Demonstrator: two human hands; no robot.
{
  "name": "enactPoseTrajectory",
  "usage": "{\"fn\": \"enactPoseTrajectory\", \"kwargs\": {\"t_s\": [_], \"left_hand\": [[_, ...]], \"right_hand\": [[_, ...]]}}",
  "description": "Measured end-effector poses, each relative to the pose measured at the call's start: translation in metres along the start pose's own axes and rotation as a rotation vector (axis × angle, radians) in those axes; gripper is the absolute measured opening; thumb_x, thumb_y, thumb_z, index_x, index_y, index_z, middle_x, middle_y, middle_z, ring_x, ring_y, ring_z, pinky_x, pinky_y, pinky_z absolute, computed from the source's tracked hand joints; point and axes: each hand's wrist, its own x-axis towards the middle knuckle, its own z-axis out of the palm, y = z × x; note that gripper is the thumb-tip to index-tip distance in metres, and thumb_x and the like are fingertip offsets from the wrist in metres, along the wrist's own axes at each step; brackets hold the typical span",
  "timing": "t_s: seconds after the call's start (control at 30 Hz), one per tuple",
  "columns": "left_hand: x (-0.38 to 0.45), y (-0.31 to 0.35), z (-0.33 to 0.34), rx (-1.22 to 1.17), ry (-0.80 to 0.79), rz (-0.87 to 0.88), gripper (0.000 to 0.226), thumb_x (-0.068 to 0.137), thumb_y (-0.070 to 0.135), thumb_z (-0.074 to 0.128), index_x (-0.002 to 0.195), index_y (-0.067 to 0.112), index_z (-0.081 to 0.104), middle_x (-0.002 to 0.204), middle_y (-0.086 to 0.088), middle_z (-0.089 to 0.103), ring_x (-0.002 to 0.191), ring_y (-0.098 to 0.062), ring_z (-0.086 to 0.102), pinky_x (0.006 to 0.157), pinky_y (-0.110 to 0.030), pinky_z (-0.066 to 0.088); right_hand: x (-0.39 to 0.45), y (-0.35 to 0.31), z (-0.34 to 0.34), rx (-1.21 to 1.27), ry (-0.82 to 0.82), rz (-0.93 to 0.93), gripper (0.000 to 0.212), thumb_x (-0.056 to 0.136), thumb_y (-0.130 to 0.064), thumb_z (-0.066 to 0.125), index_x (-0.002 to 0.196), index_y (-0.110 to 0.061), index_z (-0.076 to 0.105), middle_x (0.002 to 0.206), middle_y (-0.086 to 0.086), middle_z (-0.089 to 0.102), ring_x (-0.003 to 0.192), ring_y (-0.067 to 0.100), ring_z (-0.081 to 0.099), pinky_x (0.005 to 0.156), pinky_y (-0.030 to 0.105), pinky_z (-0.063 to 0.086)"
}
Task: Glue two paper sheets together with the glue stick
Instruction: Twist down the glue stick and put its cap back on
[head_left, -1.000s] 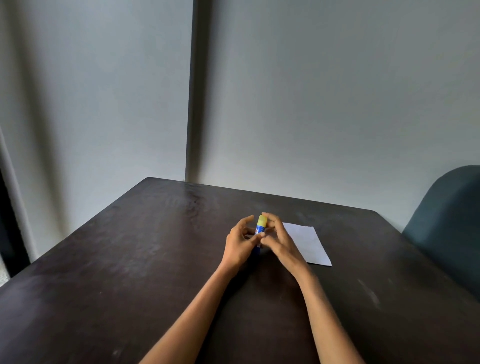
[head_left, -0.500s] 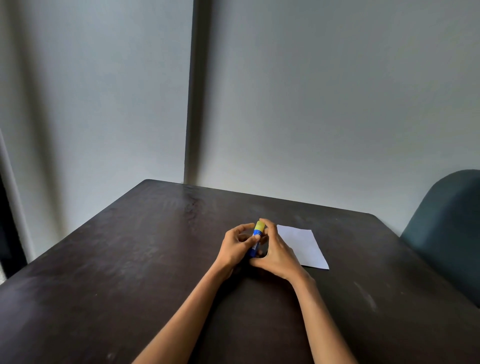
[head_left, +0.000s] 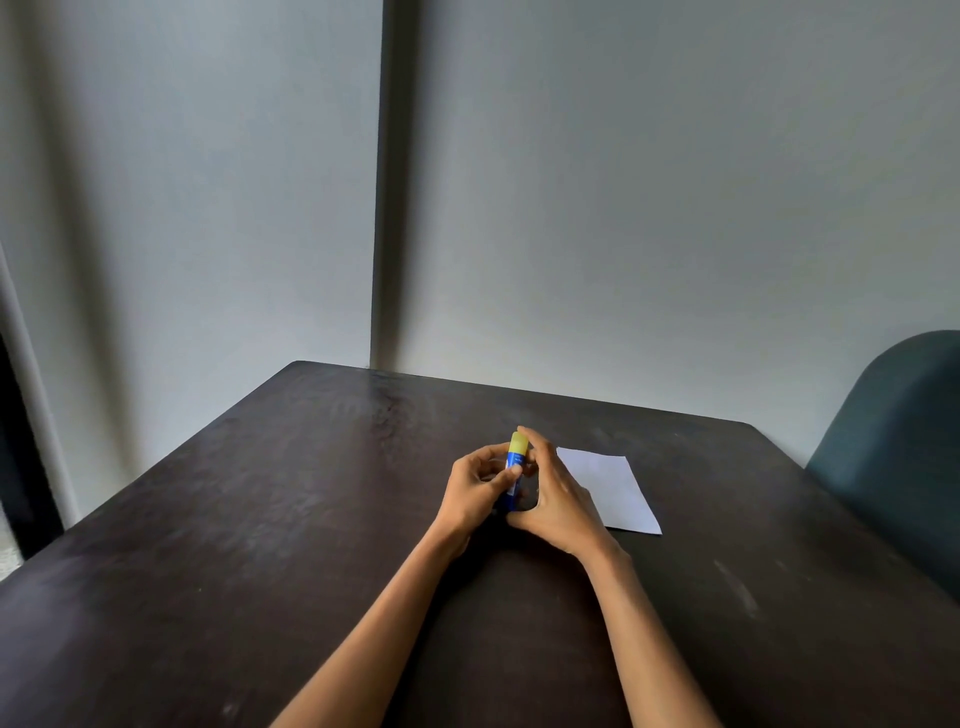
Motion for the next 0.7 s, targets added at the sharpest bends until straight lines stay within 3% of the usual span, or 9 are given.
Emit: {"fn": "enactPoseTrajectory", "kwargs": {"t_s": [0.07,0.17,0.27,0.37,0.47,0.6,0.7], "left_hand": [[0.001,-0.001,-0.001,0.011,0.048,0.021,0.027,0.089,0.011,0.063,0.115,0.01,0.063,0.096,-0.002,0.074,0.082,-0.012,0.072,0.069,-0.025,0.058],[0.003,-0.003,-0.002,0.028,0.136,0.053,0.021,0.088,0.007,0.062,0.109,0.013,0.062,0.098,-0.005,0.071,0.087,-0.018,0.068,0.07,-0.026,0.056],[0.007,-0.002,-0.003,0.034,0.156,0.079,0.023,0.088,0.0,0.059,0.108,0.011,0.058,0.098,-0.005,0.065,0.091,-0.017,0.062,0.074,-0.019,0.054],[0.007,-0.003,-0.002,0.044,0.113,0.088,0.023,0.092,-0.001,0.053,0.113,0.008,0.056,0.103,-0.01,0.064,0.095,-0.02,0.063,0.079,-0.023,0.053],[0.006,-0.003,0.0,0.004,0.073,0.068,0.02,0.097,0.005,0.046,0.115,0.006,0.055,0.098,-0.009,0.064,0.087,-0.015,0.062,0.075,-0.021,0.051],[0.005,-0.002,0.001,-0.08,0.038,0.015,0.022,0.101,0.022,0.038,0.104,0.013,0.058,0.097,-0.012,0.06,0.093,-0.021,0.055,0.082,-0.03,0.043],[0.005,-0.001,0.0,-0.094,0.06,-0.008,0.035,0.102,0.03,0.031,0.113,0.013,0.059,0.106,-0.011,0.062,0.1,-0.021,0.058,0.086,-0.031,0.046]], "right_hand": [[-0.001,0.0,0.001,0.049,-0.034,0.004,0.105,0.067,-0.033,0.075,0.136,-0.056,0.0,0.142,-0.016,0.034,0.12,0.01,0.049,0.087,0.026,0.044],[0.0,0.0,0.004,0.2,-0.034,0.038,0.101,0.072,-0.04,0.074,0.143,-0.047,0.003,0.134,-0.022,0.036,0.103,-0.001,0.052,0.086,0.025,0.048],[0.005,-0.002,0.009,0.281,0.072,0.079,0.067,0.086,-0.027,0.063,0.143,-0.031,0.027,0.124,-0.012,0.055,0.091,0.0,0.06,0.075,0.009,0.048],[0.007,-0.007,0.015,0.294,0.169,0.086,0.047,0.086,-0.016,0.064,0.129,-0.027,0.049,0.095,-0.014,0.067,0.085,-0.008,0.063,0.07,0.002,0.045],[0.007,-0.009,0.019,0.32,0.16,0.1,0.042,0.082,-0.011,0.066,0.12,-0.027,0.055,0.094,-0.013,0.068,0.079,-0.012,0.063,0.071,0.005,0.048],[0.008,-0.009,0.021,0.263,0.166,0.096,0.037,0.082,-0.013,0.066,0.115,-0.027,0.057,0.089,-0.014,0.065,0.074,-0.015,0.058,0.068,0.0,0.044],[0.007,-0.01,0.02,0.252,0.161,0.1,0.036,0.083,-0.015,0.066,0.115,-0.026,0.056,0.094,-0.007,0.07,0.08,-0.005,0.062,0.07,0.003,0.044]]}}
